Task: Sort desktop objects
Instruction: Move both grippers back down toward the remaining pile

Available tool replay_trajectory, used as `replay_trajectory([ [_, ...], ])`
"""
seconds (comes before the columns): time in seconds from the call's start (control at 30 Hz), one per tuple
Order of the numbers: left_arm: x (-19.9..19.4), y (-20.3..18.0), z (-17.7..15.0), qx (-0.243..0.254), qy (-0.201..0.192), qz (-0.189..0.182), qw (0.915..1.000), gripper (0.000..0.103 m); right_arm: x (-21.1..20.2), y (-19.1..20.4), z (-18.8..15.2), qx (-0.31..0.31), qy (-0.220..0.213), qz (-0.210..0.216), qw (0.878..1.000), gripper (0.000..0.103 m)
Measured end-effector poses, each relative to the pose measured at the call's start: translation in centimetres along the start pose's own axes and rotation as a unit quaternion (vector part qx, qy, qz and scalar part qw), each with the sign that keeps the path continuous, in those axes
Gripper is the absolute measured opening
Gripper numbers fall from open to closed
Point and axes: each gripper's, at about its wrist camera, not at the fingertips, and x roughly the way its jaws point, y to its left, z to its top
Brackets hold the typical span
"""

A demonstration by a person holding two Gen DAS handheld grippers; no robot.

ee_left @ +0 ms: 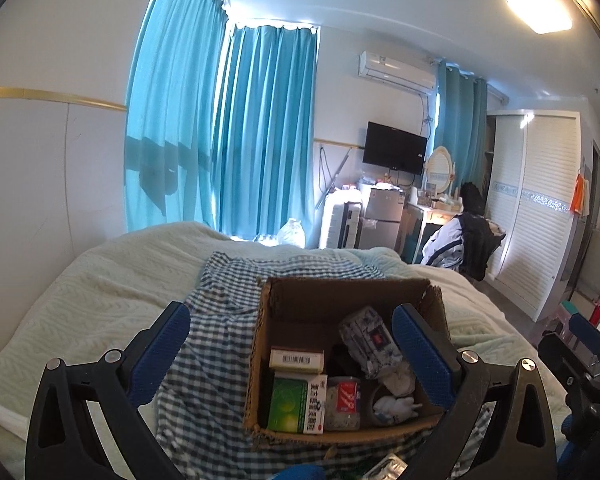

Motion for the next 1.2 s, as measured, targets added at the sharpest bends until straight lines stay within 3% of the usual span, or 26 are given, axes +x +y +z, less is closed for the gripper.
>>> replay_trajectory([
  [0.23,-0.4,0.3,-3.5,0.000,0.035,0.002,0.9994,0.103,-1.5,0.0,-3.8,-0.007,0.046,0.019,0.999,0.103],
  [0.63,0.5,-2.3,-12.6,0.038,0.122,-0.007,0.9918,0.103,1.1,0.3,-10.6,-0.019,0.148,0.053,0.987,0.103],
  [0.9,1.5,-3.0,-17.5,0.063,0.187,-0.009,0.9803,0.102,3.2,-0.6,-13.4,-0.022,0.200,0.056,0.978,0.100],
  [1.2,2.7,-5.1,-22.7,0.094,0.262,-0.037,0.9597,0.100,6.2,-0.4,-16.0,-0.031,0.265,0.066,0.962,0.097],
])
